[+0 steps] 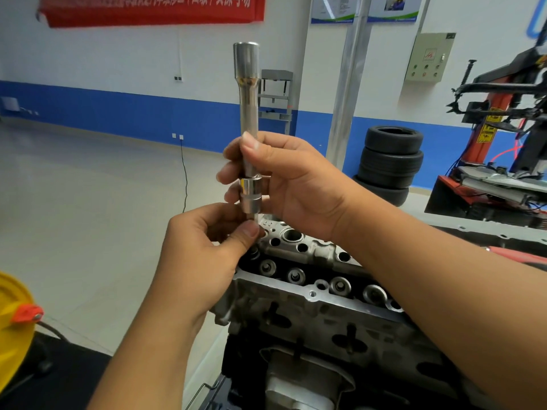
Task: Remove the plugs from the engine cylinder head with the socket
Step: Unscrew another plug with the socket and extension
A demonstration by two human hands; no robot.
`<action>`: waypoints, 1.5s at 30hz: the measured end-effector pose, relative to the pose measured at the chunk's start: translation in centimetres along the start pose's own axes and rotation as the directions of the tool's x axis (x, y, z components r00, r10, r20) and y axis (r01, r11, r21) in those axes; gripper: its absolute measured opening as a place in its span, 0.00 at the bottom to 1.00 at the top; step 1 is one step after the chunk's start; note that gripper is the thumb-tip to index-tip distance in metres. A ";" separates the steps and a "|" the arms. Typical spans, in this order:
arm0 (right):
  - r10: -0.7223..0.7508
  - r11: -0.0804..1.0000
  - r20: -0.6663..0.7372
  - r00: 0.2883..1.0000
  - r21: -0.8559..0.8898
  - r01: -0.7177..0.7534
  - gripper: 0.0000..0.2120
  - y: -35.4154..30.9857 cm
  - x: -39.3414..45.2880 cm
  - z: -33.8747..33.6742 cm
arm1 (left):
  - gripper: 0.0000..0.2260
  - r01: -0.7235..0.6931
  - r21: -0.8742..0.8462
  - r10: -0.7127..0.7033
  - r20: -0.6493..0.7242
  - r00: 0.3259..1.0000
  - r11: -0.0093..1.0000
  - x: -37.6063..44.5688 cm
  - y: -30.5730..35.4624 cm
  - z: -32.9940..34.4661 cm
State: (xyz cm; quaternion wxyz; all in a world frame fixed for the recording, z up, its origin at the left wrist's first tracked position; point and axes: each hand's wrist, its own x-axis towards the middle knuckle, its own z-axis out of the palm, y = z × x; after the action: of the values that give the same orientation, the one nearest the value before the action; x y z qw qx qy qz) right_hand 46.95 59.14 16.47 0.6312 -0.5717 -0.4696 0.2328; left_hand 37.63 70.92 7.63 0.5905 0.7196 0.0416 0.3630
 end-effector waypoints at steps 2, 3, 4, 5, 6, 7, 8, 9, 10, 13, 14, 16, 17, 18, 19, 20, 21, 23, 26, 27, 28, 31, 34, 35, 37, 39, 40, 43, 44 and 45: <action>-0.011 1.000 -0.013 1.000 0.011 0.011 0.06 0.0 0.1 0.1 | 0.09 -0.014 -0.009 0.014 -0.035 0.999 1.000 -0.2 0.1 0.2; -0.019 1.000 -0.021 1.000 0.012 0.020 0.06 0.0 0.1 0.1 | 0.09 -0.018 -0.006 0.018 -0.050 0.999 1.000 -0.2 0.2 0.3; -0.027 1.000 -0.029 0.999 0.005 0.027 0.06 0.0 0.2 0.1 | 0.10 -0.018 0.002 0.018 -0.051 0.999 1.000 -0.2 0.2 0.2; -0.032 0.999 -0.036 0.999 -0.006 0.032 0.07 0.0 0.2 0.0 | 0.11 -0.011 -0.009 0.011 -0.030 0.999 1.000 -0.1 0.2 0.1; -0.034 0.999 -0.040 0.999 -0.016 0.033 0.08 0.0 0.2 -0.1 | 0.10 0.003 -0.037 -0.002 0.013 1.000 0.999 -0.1 0.2 0.0; -0.033 0.999 -0.042 0.999 -0.023 0.032 0.09 0.0 0.1 -0.1 | 0.09 0.020 -0.067 -0.016 0.071 0.997 0.998 -0.1 0.3 -0.1; -0.031 0.999 -0.039 0.999 -0.025 0.030 0.09 0.0 0.1 -0.2 | 0.07 0.040 -0.081 -0.030 0.117 0.993 0.996 -0.1 0.4 -0.1; -0.026 0.999 -0.033 0.999 -0.022 0.025 0.09 0.0 0.0 -0.3 | 0.07 0.047 -0.075 -0.038 0.127 0.991 0.996 -0.1 0.4 -0.1; -0.021 1.000 -0.024 0.999 -0.017 0.020 0.08 0.0 0.0 -0.2 | 0.07 0.036 -0.050 -0.031 0.108 0.994 0.998 -0.1 0.3 0.0; -0.009 1.000 0.000 1.000 0.013 0.009 0.08 -0.1 -0.1 -0.1 | 0.10 -0.023 -0.007 0.023 -0.017 1.000 1.000 -0.1 0.1 0.4; -0.012 1.000 -0.001 1.000 0.026 0.012 0.07 -0.1 0.0 0.0 | 0.09 -0.038 -0.008 0.038 -0.048 0.998 0.999 -0.2 0.2 0.5; -0.023 0.999 -0.013 1.000 0.043 0.023 0.06 0.0 0.0 0.0 | 0.09 -0.050 -0.007 0.049 -0.066 0.997 0.999 -0.2 0.3 0.5; -0.028 0.999 -0.017 0.999 0.045 0.028 0.06 0.0 0.1 0.0 | 0.10 -0.041 -0.003 0.040 -0.049 0.998 0.999 -0.2 0.2 0.3; -0.032 0.999 -0.019 0.999 0.041 0.033 0.07 0.0 0.1 0.0 | 0.10 -0.023 -0.011 0.023 -0.008 1.000 1.000 -0.2 0.2 0.2; -0.035 0.999 -0.020 0.999 0.033 0.036 0.07 -0.1 0.0 -0.1 | 0.09 0.002 -0.041 0.000 0.049 0.999 0.999 -0.2 0.2 0.0; -0.038 0.999 -0.020 0.999 0.026 0.038 0.07 -0.1 0.0 -0.1 | 0.08 0.030 -0.068 -0.023 0.104 0.994 0.997 -0.2 0.3 -0.1; -0.039 0.999 -0.020 0.999 0.022 0.039 0.07 -0.1 0.0 -0.1 | 0.09 0.048 -0.081 -0.037 0.125 0.991 0.996 -0.3 0.3 -0.1; -0.033 0.999 -0.013 0.999 0.029 0.033 0.07 0.0 0.1 -0.1 | 0.07 0.032 -0.036 -0.029 0.083 0.996 0.999 -0.2 0.2 0.0; -0.012 0.999 -0.002 1.000 0.042 0.012 0.10 -0.1 0.1 0.0 | 0.06 -0.015 0.001 0.015 -0.049 0.999 1.000 -0.3 0.1 0.3; -0.011 0.999 -0.004 1.000 0.039 0.012 0.09 -0.1 0.1 0.0 | 0.06 -0.021 -0.001 0.021 -0.067 0.998 1.000 -0.3 0.2 0.4; -0.016 0.999 -0.010 1.000 0.037 0.016 0.07 0.0 0.1 0.0 | 0.09 -0.023 0.004 0.023 -0.071 0.997 1.000 -0.3 0.3 0.3; -0.031 0.999 -0.030 0.999 0.039 0.032 0.07 0.1 0.2 -0.2 | 0.10 -0.014 0.063 0.013 0.015 1.000 0.998 -0.2 0.2 -0.1; -0.037 0.998 -0.038 0.999 0.043 0.039 0.07 0.0 0.2 -0.3 | 0.10 0.064 0.027 -0.068 0.173 0.983 0.998 -0.1 0.4 -0.5; -0.036 0.998 -0.034 0.999 0.047 0.038 0.07 0.0 0.3 -0.2 | 0.09 0.062 0.039 -0.068 0.183 0.981 0.997 -0.1 0.4 -0.6; -0.028 0.998 -0.014 0.999 0.056 0.029 0.08 0.0 0.3 -0.2 | 0.11 0.035 0.061 -0.043 0.142 0.989 0.998 0.0 0.1 -0.7; -0.026 0.998 0.002 1.000 0.053 0.025 0.07 0.0 0.2 -0.2 | 0.15 0.014 0.083 -0.021 0.085 0.996 0.996 0.0 -0.1 -0.8; -0.029 0.998 0.001 1.000 0.050 0.029 0.05 0.0 0.2 -0.2 | 0.15 0.008 0.091 -0.013 0.059 0.998 0.996 0.0 -0.1 -0.7; -0.047 0.998 -0.016 0.999 0.050 0.048 0.05 0.0 0.1 -0.3 | 0.07 -0.018 0.105 0.017 0.006 1.000 0.994 -0.1 -0.2 -0.6; -0.051 0.998 -0.020 0.998 0.047 0.052 0.05 0.0 0.1 -0.3 | 0.05 -0.021 0.110 0.020 0.011 1.000 0.994 0.0 -0.2 -0.6; -0.055 0.997 -0.025 0.998 0.043 0.056 0.06 0.0 0.2 -0.3 | 0.04 -0.019 0.109 0.015 0.034 0.999 0.994 0.0 -0.2 -0.7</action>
State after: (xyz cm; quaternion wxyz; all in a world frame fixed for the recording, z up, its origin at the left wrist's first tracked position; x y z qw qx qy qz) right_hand 47.29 59.09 16.59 0.6553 -0.5471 -0.4728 0.2185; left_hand 37.34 71.60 7.47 0.5476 0.7572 0.0454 0.3532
